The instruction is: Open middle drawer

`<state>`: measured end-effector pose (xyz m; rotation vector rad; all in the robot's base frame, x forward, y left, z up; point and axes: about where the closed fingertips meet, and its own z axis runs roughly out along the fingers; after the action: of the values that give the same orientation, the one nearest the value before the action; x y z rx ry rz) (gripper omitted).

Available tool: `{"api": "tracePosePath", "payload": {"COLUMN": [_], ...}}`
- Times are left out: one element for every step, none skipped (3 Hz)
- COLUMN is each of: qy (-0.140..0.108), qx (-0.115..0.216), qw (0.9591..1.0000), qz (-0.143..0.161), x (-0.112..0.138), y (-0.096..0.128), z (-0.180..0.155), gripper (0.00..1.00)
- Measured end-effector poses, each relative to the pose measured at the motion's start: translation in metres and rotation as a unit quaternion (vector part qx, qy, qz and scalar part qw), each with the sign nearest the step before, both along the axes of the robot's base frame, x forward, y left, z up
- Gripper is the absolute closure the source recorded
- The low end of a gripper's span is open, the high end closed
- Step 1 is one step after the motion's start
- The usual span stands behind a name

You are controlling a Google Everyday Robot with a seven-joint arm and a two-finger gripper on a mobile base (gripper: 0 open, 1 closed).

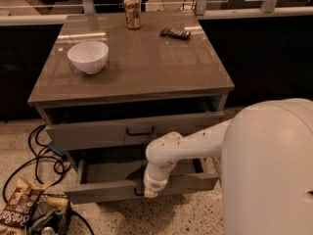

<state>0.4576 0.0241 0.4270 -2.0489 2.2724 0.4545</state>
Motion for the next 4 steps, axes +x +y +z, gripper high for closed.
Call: {"api": "tracePosePath", "payload": {"qy": [0.000, 0.000, -0.007, -0.022], "qx": [0.000, 0.000, -0.001, -0.001], "qw": [1.0000, 1.0000, 0.9997, 0.9982], "qz": [0.000, -0.001, -0.025, -0.057], "x": [0.000, -0.002, -0.035, -0.091], "y": [0.000, -0.001, -0.017, -0.032], "z": [0.000, 0.001, 0.005, 0.017], "gripper": [1.00, 1.00, 1.00, 0.99]}}
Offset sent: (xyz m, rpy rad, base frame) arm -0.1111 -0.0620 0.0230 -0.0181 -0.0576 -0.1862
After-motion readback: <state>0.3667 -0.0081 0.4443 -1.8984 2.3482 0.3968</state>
